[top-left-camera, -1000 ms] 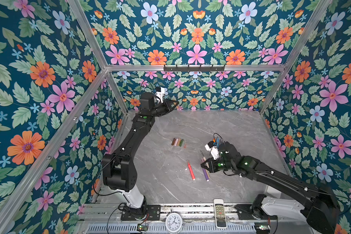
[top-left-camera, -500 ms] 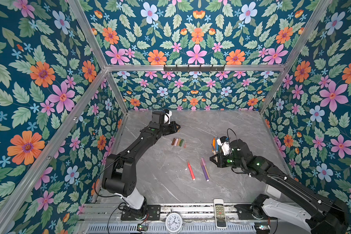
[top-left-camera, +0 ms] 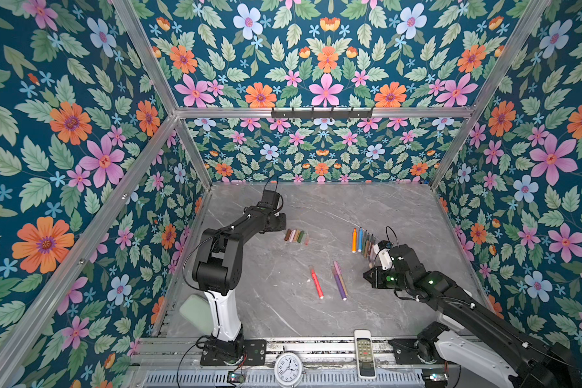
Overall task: Open the pen caps
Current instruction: 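Lower the gold cap beside the cap row while right holds the tan pen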
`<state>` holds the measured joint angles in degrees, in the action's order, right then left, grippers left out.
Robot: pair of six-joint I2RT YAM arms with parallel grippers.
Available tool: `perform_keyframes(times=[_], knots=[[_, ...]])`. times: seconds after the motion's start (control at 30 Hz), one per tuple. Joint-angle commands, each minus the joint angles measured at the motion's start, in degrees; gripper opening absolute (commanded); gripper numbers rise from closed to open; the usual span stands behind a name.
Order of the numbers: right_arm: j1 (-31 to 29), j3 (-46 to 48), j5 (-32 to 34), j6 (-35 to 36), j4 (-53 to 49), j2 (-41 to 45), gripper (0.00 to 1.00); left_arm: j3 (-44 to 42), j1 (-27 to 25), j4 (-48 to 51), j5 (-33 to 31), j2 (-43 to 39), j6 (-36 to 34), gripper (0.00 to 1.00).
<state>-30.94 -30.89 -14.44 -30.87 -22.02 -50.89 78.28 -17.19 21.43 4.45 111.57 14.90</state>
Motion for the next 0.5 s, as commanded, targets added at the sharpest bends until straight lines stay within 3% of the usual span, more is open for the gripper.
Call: perform_keyframes(times=[0.0,0.47], knots=[[0.07,2.68,2.62,0.1,1.62,2.87,0.0,2.04,-0.05,2.36,-0.75,2.06,-1.7,0.0],[0.1,10.06,6.19,-0.42,0.89,13.47,0.0,-0.26,-0.04,2.48,6.71,2.56,-0.66,0.02]])
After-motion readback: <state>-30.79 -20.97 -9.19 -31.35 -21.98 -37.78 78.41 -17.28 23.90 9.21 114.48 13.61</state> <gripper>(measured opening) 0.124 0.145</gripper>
